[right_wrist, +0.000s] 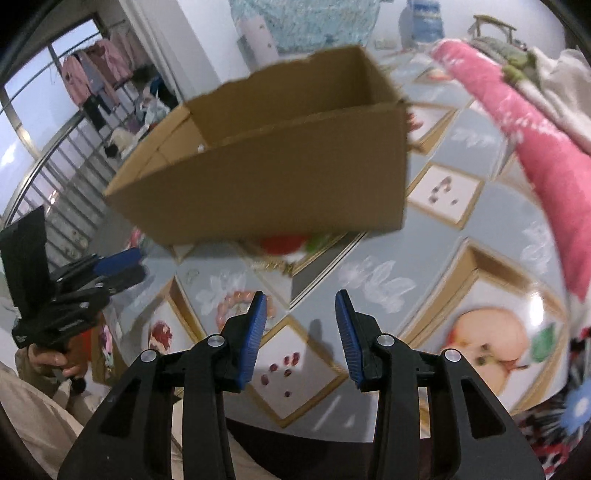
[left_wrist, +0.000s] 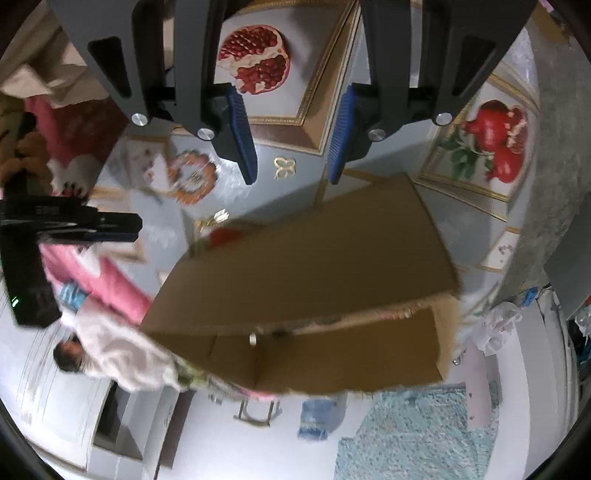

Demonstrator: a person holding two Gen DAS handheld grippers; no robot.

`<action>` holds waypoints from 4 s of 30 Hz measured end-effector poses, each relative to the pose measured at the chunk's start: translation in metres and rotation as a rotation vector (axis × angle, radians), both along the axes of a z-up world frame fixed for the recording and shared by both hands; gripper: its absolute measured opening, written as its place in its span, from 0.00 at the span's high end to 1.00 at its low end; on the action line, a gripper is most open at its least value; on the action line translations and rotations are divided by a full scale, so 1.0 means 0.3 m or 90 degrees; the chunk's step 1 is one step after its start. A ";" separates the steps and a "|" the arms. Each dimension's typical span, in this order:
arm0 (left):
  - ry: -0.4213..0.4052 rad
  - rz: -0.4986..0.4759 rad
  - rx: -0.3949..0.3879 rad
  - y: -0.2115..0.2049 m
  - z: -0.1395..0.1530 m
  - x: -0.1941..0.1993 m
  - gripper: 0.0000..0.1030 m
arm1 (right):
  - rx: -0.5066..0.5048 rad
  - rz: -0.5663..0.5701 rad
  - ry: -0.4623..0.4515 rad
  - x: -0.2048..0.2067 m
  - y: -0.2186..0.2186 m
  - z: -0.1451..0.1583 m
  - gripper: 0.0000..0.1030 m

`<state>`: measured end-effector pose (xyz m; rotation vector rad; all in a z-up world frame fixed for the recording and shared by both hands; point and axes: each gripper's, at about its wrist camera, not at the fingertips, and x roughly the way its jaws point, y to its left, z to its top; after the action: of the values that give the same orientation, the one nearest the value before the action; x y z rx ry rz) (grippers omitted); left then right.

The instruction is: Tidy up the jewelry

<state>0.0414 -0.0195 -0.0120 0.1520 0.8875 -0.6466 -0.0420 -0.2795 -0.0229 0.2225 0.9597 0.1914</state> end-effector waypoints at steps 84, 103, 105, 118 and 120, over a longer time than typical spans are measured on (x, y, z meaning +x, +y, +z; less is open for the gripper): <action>-0.016 -0.052 0.079 -0.152 -0.107 0.005 0.63 | 0.025 -0.059 0.047 0.062 -0.096 -0.024 0.69; 0.021 -0.031 0.135 -0.183 -0.094 0.056 0.86 | 0.046 -0.033 0.028 0.073 -0.060 -0.040 0.69; 0.026 -0.033 0.137 -0.187 -0.091 0.060 0.88 | 0.051 -0.032 0.027 0.072 -0.071 -0.040 0.69; 0.003 -0.036 0.141 -0.207 -0.071 0.032 0.88 | 0.053 -0.045 0.021 0.075 -0.119 -0.041 0.69; -0.001 -0.033 0.138 -0.192 -0.059 0.026 0.88 | 0.052 -0.048 0.018 0.068 -0.134 -0.038 0.69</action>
<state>0.0492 -0.0771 -0.0296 0.3703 0.9540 -0.5981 -0.0215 -0.3196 -0.0343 0.3366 0.9700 0.1578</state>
